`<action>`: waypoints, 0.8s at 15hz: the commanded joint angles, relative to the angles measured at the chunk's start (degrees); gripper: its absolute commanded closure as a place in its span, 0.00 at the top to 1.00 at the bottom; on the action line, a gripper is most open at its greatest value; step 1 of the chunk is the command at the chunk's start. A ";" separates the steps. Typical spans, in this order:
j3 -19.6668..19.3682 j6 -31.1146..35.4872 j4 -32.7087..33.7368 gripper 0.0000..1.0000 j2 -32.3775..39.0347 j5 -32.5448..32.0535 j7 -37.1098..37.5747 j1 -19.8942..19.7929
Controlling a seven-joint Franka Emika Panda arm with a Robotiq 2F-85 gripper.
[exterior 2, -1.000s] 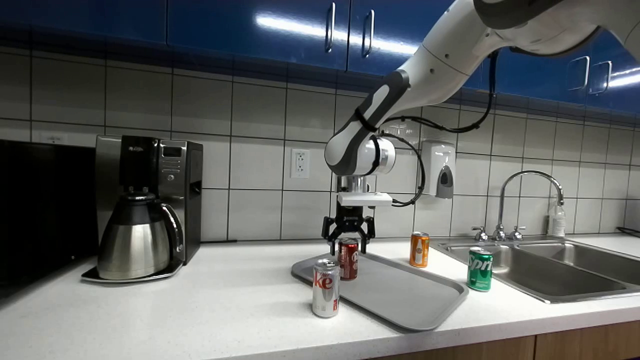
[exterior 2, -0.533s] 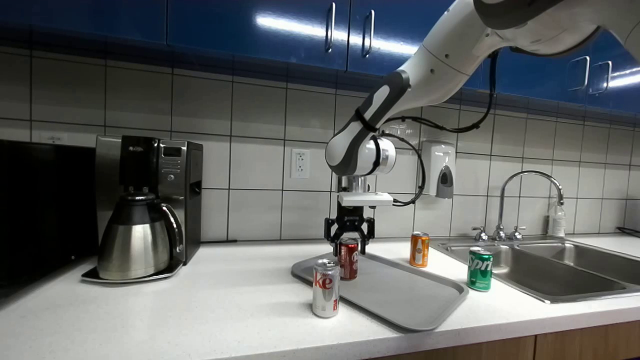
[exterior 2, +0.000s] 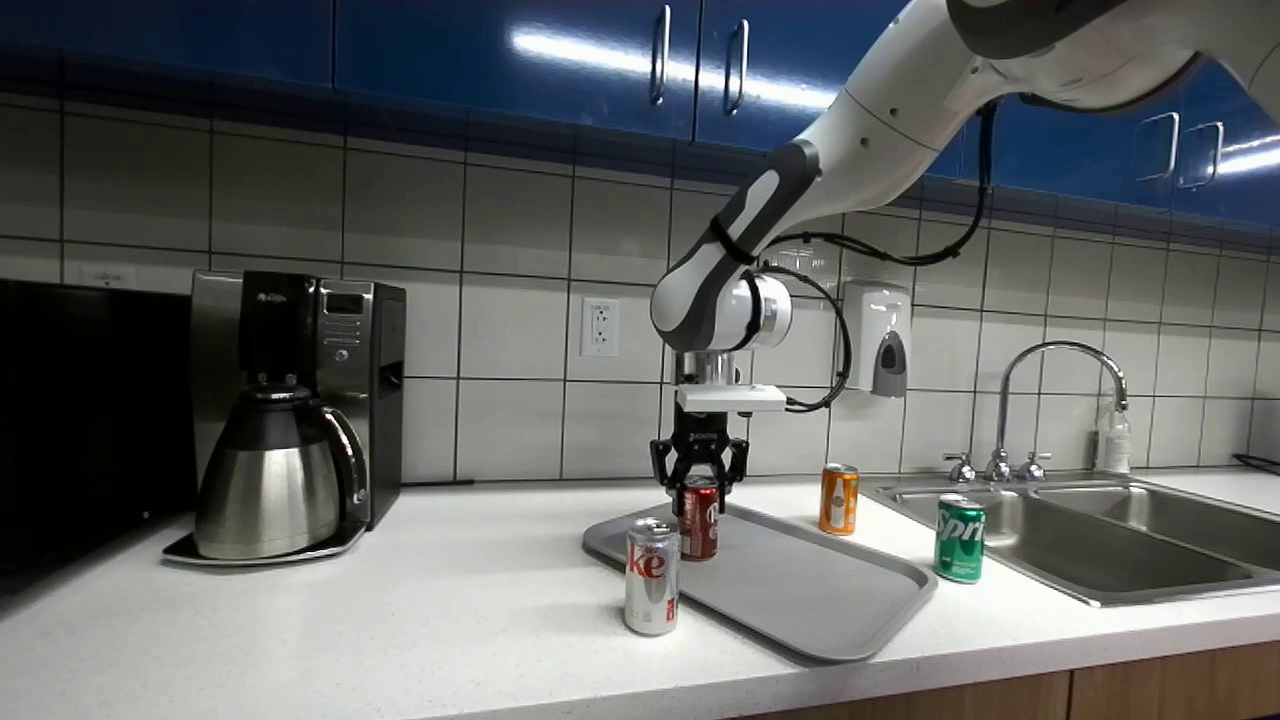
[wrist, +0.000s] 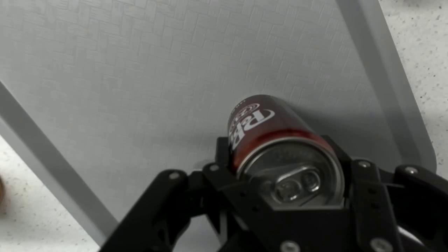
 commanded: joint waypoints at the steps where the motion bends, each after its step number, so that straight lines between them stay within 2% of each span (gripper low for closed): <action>1: 0.06 -2.21 -0.38 0.38 -2.34 -0.65 0.92 0.33; 12: 1.73 -5.07 3.67 0.38 -4.94 -0.70 0.98 2.36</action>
